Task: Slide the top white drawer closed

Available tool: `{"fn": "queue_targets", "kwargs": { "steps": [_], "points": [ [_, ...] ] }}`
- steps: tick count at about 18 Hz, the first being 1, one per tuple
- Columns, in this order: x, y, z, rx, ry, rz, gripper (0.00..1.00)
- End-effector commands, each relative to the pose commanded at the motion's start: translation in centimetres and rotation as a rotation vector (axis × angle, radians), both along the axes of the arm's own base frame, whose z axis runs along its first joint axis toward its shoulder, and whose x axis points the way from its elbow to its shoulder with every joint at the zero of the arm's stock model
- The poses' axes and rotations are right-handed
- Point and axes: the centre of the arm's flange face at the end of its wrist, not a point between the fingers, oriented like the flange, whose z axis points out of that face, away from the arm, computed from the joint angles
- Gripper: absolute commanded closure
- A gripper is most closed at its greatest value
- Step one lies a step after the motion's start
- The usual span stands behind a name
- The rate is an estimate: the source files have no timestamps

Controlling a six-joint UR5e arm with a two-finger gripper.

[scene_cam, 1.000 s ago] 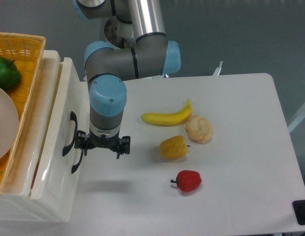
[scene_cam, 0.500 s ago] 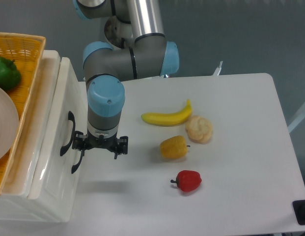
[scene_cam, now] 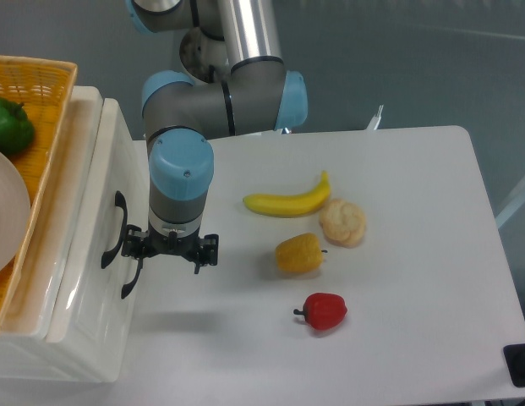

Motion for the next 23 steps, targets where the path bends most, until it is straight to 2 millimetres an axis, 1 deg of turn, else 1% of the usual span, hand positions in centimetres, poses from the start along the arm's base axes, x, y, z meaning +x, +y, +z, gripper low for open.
{"fn": "queue_targets", "kwargs": {
  "steps": [2,4,7,8,10,13,16,18,20,23],
  "points": [
    [-0.1,0.1,0.3,0.005,0.006,-0.004,0.0],
    [-0.7,0.0,0.6,0.011,0.013,-0.004,0.0],
    [-2.3,-0.5,1.2,0.019,0.023,0.018,0.0],
    [-3.1,-0.7,1.4,0.019,0.028,0.03,0.0],
    [-4.8,-1.1,2.3,0.028,0.052,0.051,0.0],
    [-7.4,-2.7,3.0,0.004,0.119,0.008,0.0],
    [-9.7,-4.4,3.9,0.012,0.163,-0.077,0.0],
    [-11.3,-5.4,4.0,0.008,0.19,-0.142,0.0],
    [-12.4,-6.7,4.6,-0.031,0.246,-0.229,0.0],
    [-14.3,-8.9,5.5,-0.048,0.277,-0.284,0.0]
  ]
}}
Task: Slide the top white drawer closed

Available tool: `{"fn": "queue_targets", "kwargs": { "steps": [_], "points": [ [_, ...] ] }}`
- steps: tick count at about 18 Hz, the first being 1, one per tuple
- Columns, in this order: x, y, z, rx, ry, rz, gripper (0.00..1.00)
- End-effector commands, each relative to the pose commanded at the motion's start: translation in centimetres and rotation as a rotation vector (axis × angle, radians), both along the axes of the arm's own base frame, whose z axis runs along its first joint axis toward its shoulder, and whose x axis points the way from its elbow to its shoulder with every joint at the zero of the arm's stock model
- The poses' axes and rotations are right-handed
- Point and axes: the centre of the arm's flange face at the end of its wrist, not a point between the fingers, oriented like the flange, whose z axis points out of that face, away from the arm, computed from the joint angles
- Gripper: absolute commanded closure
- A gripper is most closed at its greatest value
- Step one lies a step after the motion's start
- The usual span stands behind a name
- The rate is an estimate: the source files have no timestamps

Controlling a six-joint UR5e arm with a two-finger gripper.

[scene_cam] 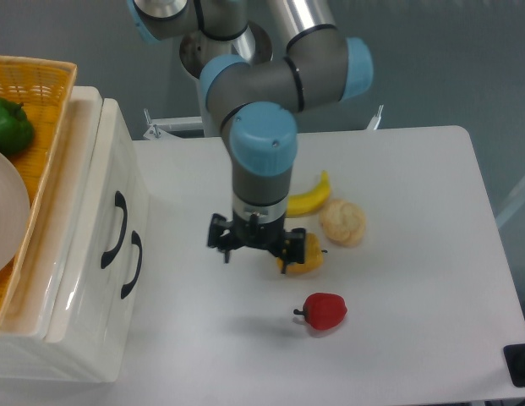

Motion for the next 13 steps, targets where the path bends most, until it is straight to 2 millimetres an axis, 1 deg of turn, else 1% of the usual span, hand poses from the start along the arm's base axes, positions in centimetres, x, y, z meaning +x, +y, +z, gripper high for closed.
{"fn": "queue_targets", "kwargs": {
  "steps": [2,3,4,6,8,13],
  "points": [
    [-1.1,-1.7,0.4,-0.028,0.018,-0.03,0.0],
    [-1.4,-2.6,0.7,-0.069,0.041,-0.054,0.0],
    [-2.1,-3.6,1.1,-0.111,0.064,-0.073,0.0],
    [-2.9,-4.9,1.2,-0.153,0.067,-0.107,0.0],
    [-3.6,-6.5,2.3,-0.148,0.075,-0.094,0.0],
    [-4.2,-8.3,3.6,-0.133,0.085,-0.071,0.0]
  ]
}}
